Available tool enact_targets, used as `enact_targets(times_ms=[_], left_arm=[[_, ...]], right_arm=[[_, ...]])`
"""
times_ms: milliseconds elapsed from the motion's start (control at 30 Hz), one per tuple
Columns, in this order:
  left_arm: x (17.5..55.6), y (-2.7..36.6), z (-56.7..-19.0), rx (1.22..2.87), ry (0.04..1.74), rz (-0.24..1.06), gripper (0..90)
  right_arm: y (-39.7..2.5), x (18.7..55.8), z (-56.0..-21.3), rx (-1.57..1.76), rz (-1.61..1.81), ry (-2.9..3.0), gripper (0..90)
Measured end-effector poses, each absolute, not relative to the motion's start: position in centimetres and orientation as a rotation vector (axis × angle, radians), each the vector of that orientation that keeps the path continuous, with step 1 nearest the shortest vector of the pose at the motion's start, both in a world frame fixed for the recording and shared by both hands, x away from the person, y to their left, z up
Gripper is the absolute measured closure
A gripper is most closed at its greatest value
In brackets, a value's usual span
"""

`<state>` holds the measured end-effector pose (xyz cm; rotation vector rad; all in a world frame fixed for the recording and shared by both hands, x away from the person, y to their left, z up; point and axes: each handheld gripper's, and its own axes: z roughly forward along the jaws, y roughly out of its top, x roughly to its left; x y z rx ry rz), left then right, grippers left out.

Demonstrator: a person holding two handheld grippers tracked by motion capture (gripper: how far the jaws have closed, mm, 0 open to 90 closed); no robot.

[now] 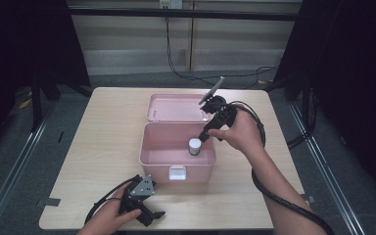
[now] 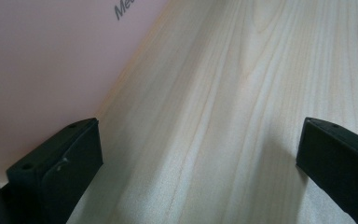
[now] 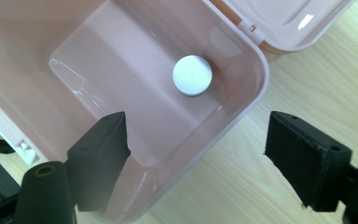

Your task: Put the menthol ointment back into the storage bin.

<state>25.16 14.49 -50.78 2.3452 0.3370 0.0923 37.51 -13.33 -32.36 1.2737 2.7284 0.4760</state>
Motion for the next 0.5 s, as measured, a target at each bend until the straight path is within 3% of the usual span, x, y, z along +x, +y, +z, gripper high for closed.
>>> enact_targets(times_ms=[500], left_arm=[[25.2, 14.5, -50.8, 2.34, 0.335, 0.092, 0.0]], right_arm=[[-17.1, 36.3, -31.9, 1.252, 0.498, 2.741, 19.6]])
